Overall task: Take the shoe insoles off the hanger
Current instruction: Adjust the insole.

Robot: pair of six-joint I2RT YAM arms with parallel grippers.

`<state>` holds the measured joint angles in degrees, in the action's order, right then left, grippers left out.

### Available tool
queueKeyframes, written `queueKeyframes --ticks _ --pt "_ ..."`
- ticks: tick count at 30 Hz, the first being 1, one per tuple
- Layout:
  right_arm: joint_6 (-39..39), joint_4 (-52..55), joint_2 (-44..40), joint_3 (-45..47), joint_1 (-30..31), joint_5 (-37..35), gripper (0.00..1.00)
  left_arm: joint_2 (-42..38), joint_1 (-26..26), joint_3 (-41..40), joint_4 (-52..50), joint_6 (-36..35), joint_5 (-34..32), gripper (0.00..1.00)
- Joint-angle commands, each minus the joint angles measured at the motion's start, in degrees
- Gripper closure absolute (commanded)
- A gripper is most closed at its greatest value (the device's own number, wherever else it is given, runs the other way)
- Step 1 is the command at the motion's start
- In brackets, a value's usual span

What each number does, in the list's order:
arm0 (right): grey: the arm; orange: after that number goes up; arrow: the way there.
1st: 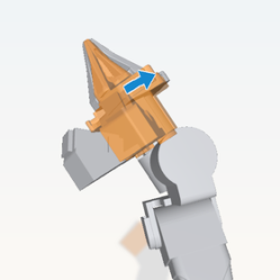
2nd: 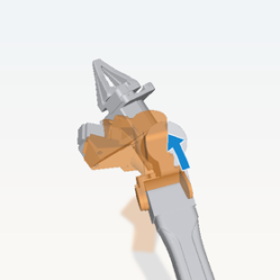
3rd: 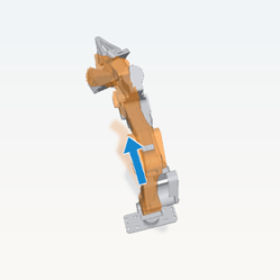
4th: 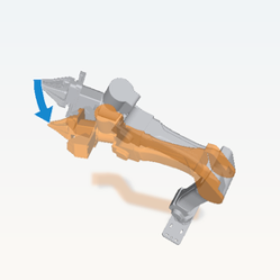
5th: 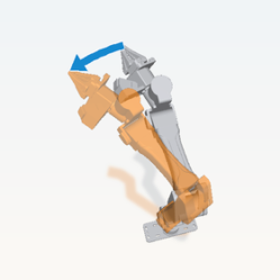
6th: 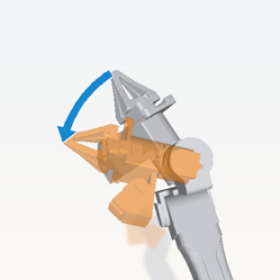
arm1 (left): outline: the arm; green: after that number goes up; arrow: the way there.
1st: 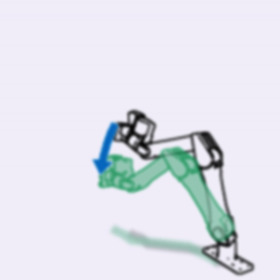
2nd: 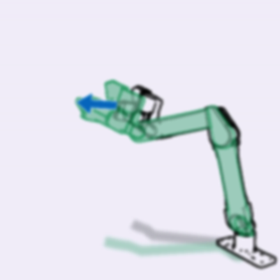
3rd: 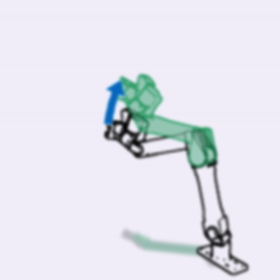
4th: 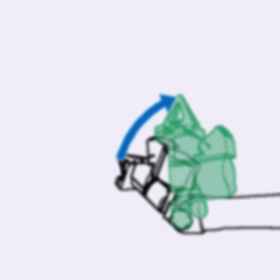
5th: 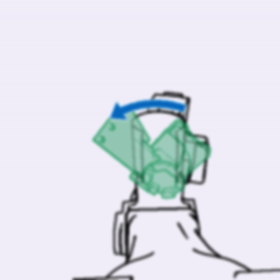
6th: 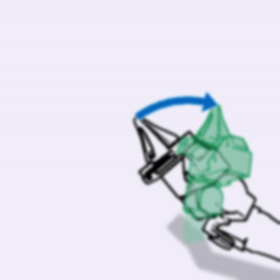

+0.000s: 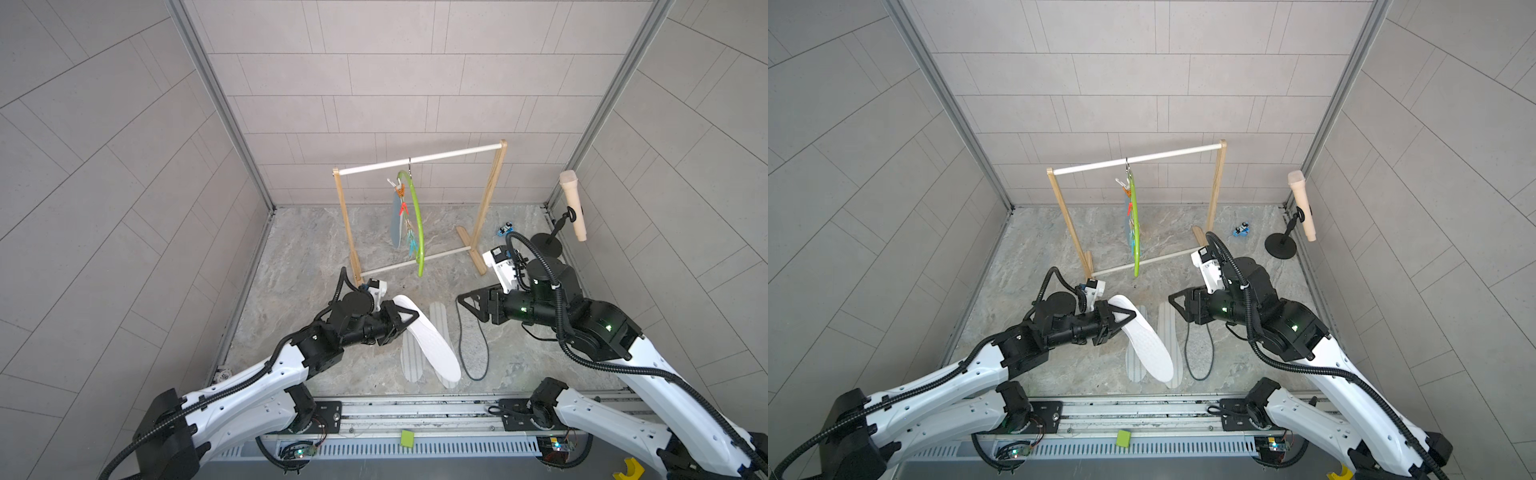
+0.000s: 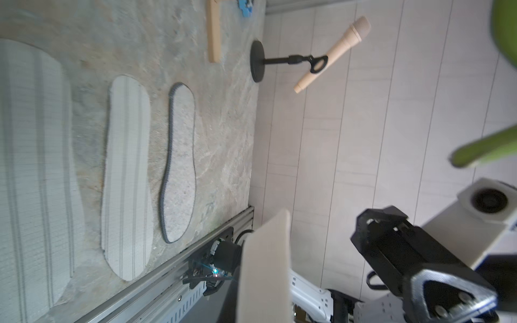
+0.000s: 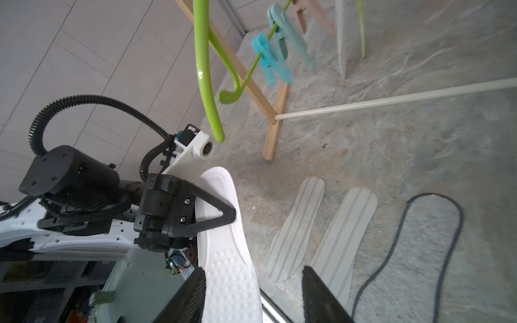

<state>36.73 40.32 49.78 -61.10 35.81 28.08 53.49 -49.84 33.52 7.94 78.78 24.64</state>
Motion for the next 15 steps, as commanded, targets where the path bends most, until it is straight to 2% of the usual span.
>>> queueKeyframes --ticks 1,5,10,15 --pt "3.98 -4.19 1.99 3.39 -0.61 14.52 0.44 1.04 0.41 4.75 6.83 -6.87 11.62 1.0" --pt "6.28 -8.02 2.23 5.63 -0.64 17.26 0.44 2.66 1.19 6.58 7.45 -7.16 16.22 1.0" --pt "9.1 -10.96 2.31 7.6 -0.64 20.58 0.44 3.1 1.62 7.22 8.4 -6.74 16.67 1.0" --pt "8.94 -7.76 0.42 8.0 -1.53 16.86 0.45 3.12 2.12 7.12 8.39 -6.45 17.5 1.0"
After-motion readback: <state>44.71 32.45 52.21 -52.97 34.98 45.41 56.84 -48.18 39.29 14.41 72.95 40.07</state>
